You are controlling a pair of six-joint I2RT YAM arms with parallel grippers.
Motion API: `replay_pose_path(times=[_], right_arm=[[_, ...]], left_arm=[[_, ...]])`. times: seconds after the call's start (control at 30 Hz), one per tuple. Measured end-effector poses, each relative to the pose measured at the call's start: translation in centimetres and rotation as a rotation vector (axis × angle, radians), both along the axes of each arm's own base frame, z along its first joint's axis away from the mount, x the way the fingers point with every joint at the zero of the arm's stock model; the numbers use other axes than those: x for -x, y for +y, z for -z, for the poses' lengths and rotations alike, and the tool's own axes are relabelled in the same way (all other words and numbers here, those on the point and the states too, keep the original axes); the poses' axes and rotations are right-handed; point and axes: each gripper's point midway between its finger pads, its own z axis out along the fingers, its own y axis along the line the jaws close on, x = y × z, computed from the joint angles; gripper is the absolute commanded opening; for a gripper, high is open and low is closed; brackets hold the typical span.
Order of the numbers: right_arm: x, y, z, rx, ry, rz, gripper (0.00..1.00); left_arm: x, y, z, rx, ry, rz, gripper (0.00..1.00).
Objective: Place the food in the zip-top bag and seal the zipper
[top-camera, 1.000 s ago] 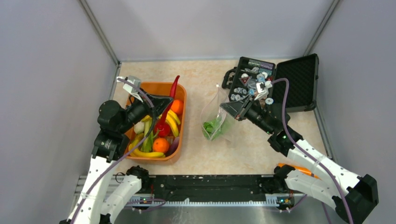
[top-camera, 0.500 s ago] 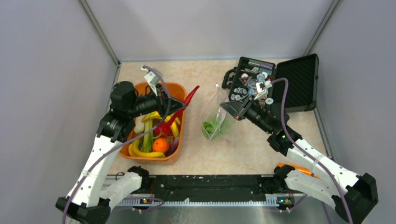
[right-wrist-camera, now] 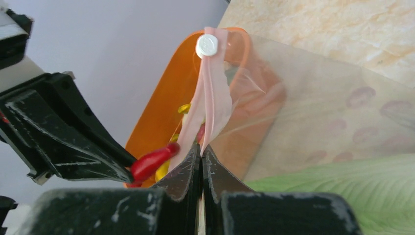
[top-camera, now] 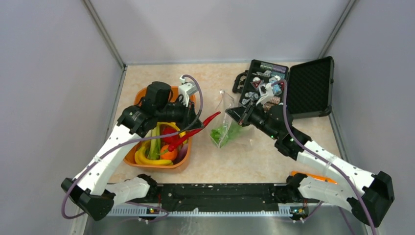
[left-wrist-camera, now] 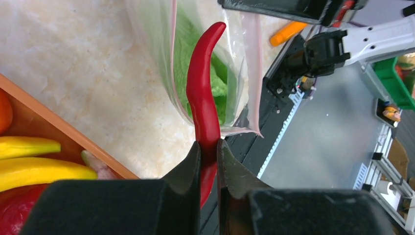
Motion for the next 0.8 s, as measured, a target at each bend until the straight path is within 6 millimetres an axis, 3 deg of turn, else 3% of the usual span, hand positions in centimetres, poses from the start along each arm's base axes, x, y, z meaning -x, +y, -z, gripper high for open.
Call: replay_pose_path(times=[0.13,0.37,0.7,0.8], right_arm=[[0.2,0.8,-0.7,0.028,-0.032,-0.005,0.00],[0.4,2.5,-0.2,0.137,-0.053,-0.018,0.00],[1.3,4.8,2.8,0.246,-0.041,-0.045,0.00],[1.0,5.4,3.4,0.239,-0.026,-0.046,0.00]], left_arm=[[0.0,0.0,1.3,-0.072,0.028,-0.005,0.00],[-0.9,0.5,3.9,-0.196,0.077,-0.060,0.00],[-3.0,1.0,5.8,-0.278,0.102,-0.159,0.00],[-3.2,0.8,6.7,-0.276,0.113,-0.166,0.28]])
